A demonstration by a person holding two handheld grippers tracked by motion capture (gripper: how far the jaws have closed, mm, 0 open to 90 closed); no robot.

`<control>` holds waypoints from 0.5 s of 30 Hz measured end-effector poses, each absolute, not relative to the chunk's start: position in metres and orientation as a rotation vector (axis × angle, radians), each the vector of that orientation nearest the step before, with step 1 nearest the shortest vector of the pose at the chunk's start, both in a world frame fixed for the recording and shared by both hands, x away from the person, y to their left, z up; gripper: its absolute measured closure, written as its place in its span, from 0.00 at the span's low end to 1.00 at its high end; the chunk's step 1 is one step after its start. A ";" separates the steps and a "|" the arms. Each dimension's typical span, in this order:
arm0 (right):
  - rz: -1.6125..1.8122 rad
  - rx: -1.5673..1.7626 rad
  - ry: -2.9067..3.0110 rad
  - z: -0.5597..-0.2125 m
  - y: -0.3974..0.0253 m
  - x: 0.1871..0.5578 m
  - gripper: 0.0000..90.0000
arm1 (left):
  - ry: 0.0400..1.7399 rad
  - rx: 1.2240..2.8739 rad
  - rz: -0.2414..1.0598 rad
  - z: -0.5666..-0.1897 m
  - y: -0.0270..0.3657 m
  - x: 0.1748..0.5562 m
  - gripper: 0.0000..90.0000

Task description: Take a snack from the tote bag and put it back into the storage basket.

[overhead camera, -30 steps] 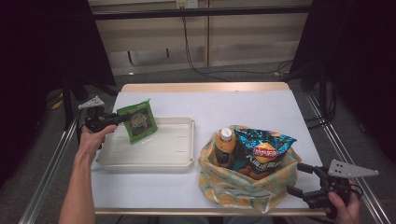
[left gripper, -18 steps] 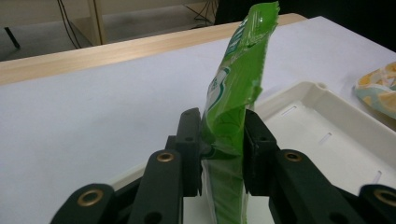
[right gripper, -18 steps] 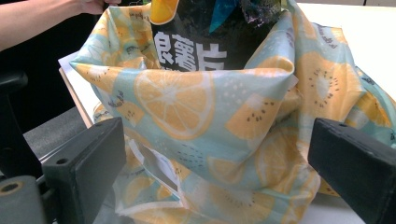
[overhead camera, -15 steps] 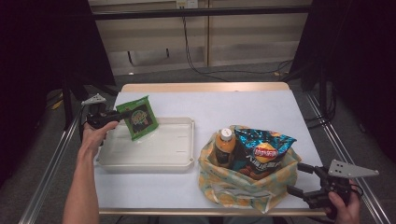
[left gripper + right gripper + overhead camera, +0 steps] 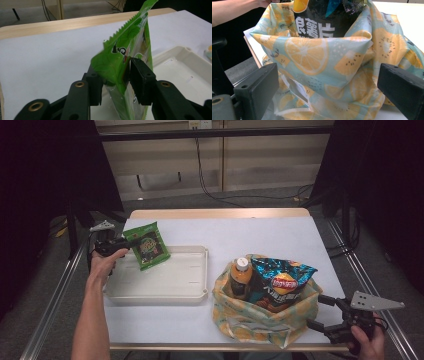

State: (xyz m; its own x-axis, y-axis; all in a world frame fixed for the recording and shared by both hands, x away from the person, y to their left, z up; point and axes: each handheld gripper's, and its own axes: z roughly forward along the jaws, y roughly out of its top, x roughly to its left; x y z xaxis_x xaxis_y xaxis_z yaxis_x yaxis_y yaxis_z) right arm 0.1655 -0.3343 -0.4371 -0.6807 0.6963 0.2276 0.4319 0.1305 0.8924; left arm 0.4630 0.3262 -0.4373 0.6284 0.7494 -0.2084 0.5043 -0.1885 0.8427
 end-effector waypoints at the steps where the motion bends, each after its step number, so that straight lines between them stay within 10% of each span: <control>1: 1.572 1.109 2.165 -0.437 -0.334 0.165 0.04 | 1.013 1.855 0.315 -0.438 0.326 0.463 0.67; 15: 1.581 1.097 2.176 -0.437 -0.333 0.165 0.04 | 1.104 1.796 0.325 -0.442 0.337 0.460 0.40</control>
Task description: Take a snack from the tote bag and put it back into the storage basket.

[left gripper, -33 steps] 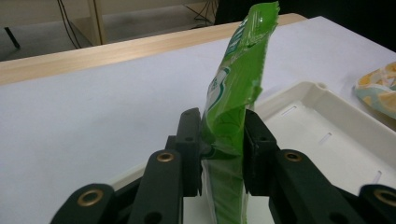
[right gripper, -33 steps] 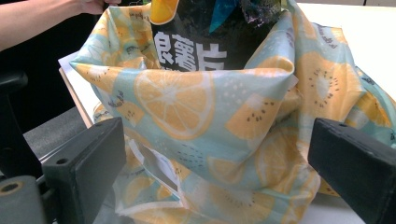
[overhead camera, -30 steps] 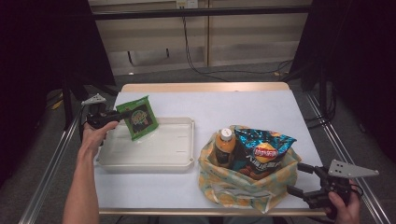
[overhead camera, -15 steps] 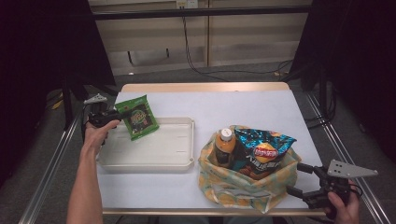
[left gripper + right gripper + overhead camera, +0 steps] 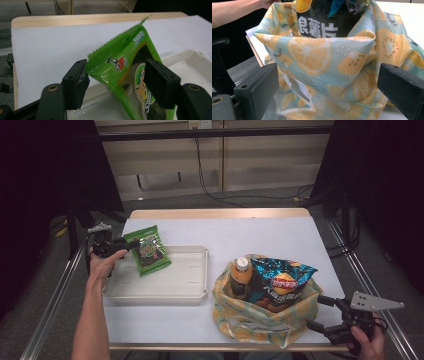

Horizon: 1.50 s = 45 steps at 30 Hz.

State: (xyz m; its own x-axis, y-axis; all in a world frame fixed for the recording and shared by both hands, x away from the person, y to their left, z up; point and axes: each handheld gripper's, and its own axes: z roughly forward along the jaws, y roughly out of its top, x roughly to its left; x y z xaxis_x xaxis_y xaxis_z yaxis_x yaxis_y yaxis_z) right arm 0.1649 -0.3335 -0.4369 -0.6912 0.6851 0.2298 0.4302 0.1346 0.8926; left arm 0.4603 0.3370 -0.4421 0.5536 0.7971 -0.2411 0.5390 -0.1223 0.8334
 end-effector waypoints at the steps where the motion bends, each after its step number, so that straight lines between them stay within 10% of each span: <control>1: 1.579 1.100 2.176 -0.437 -0.333 0.165 0.04 | 1.110 1.793 0.328 -0.441 0.339 0.459 0.39; 13: 1.591 1.093 2.182 -0.437 -0.333 0.165 0.04 | 1.090 1.729 0.360 -0.431 0.344 0.438 0.39; 25: 1.588 1.095 2.177 -0.437 -0.333 0.165 0.03 | 0.898 1.812 0.265 -0.423 0.316 0.407 1.00; 45: 1.583 1.083 2.196 -0.437 -0.334 0.166 0.03 | 0.879 2.109 0.166 -0.450 0.263 0.399 1.00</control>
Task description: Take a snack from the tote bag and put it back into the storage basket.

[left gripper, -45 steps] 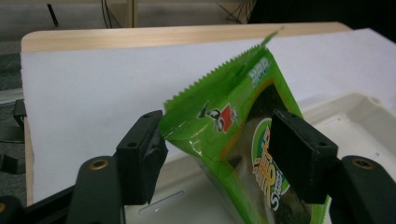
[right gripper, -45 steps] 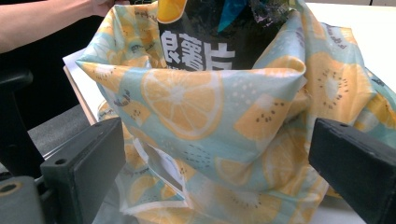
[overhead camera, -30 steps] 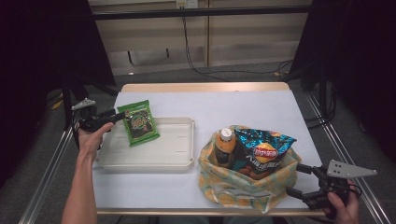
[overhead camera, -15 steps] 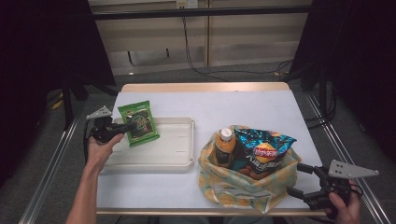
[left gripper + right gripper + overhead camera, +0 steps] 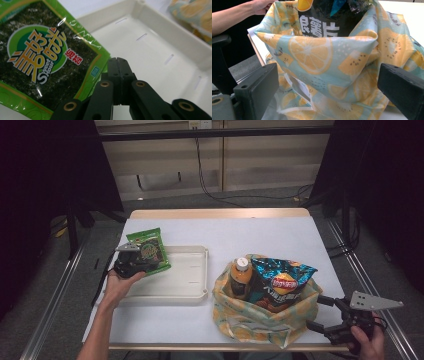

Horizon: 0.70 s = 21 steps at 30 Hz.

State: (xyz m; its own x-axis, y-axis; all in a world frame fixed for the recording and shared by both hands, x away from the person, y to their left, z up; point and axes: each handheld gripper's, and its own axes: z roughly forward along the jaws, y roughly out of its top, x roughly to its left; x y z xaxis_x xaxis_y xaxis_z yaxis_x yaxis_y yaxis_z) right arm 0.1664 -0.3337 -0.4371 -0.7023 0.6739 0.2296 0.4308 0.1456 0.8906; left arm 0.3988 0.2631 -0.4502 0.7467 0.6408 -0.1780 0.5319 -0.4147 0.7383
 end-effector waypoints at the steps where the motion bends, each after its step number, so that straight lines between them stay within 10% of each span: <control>1: 1.579 1.082 2.192 -0.437 -0.334 0.167 0.03 | 0.879 2.119 0.148 -0.452 0.262 0.400 1.00; 21: 1.578 1.097 2.192 -0.437 -0.334 0.165 0.04 | 1.026 2.242 0.178 -0.465 0.264 0.420 1.00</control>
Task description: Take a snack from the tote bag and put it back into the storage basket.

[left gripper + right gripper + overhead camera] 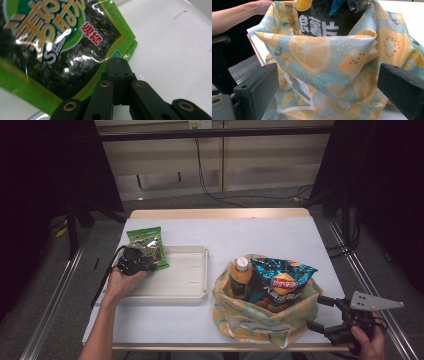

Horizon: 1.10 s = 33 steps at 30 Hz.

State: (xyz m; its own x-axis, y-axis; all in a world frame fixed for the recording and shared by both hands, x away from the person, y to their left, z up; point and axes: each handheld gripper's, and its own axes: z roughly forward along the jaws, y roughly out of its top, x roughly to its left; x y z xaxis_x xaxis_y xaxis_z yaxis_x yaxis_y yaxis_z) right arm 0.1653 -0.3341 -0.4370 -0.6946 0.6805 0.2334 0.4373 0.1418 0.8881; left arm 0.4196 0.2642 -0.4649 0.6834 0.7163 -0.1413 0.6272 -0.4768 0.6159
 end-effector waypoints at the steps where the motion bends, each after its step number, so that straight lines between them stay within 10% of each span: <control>1: 1.576 1.093 2.192 -0.437 -0.334 0.165 0.04 | 1.035 2.248 0.182 -0.464 0.266 0.420 1.00; 33: 1.572 1.092 2.188 -0.438 -0.334 0.166 0.04 | 1.054 2.103 0.146 -0.462 0.277 0.428 0.92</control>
